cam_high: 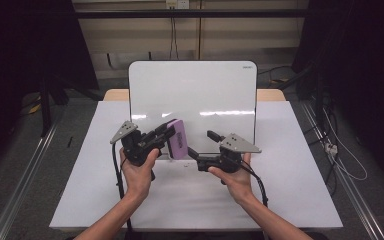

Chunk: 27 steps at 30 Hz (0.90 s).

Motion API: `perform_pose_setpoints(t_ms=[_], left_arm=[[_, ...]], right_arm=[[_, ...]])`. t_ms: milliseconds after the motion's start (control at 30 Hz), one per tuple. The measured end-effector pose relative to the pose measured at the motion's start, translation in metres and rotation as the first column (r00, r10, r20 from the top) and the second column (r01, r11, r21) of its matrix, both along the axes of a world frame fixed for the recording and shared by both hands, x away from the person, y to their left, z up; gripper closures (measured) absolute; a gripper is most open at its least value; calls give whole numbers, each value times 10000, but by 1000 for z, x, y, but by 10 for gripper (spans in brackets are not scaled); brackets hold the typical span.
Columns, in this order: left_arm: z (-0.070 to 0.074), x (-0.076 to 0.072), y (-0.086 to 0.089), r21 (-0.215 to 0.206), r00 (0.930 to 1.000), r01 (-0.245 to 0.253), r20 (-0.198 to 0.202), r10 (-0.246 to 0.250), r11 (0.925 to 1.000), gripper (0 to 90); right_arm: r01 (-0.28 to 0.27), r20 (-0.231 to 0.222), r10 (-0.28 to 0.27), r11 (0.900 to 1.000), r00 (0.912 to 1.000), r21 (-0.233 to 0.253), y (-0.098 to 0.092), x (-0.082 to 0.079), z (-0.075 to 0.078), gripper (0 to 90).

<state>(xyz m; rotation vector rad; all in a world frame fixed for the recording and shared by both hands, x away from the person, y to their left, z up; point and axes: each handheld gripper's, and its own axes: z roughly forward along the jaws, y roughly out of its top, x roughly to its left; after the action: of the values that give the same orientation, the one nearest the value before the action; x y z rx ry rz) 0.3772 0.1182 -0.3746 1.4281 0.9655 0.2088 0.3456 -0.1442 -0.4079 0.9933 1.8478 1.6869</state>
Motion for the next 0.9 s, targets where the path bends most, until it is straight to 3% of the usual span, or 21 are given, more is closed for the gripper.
perform_pose_setpoints(t_ms=[133,233,300,400,500,567,800,900], left_arm=[[3,0,5,619,9999,-91,88,85,9980,645],[4,-1,8,965,9997,-175,173,159,9952,646],[6,-2,8,1471,9992,-197,377,143,9889,645],[7,-2,10,1847,9990,-195,421,119,9826,646],[9,-3,12,2361,9979,-280,635,134,9713,646],[11,-3,14,2467,9976,-275,678,111,9687,647],[12,-9,20,3389,9947,-409,1028,62,9399,647],[12,-12,23,3859,9911,-498,1331,-22,9212,647]], right_arm=[[381,-80,-385,9981,9992,-481,-8,1,-3,72],[579,-420,-603,9967,9973,-565,-15,1,-6,71],[631,-531,-673,9951,9963,-757,-19,0,-8,63],[805,-610,-866,9921,9944,-961,-28,-3,-11,60],[1063,-644,-1137,9884,9914,-1086,-40,-5,-13,58],[1227,-727,-1313,9860,9887,-1130,-48,-7,-13,58],[1770,-790,-1898,9734,9786,-1453,-68,-15,-18,61],[1944,-696,-2076,9675,9757,-1616,-78,-19,-18,61]])
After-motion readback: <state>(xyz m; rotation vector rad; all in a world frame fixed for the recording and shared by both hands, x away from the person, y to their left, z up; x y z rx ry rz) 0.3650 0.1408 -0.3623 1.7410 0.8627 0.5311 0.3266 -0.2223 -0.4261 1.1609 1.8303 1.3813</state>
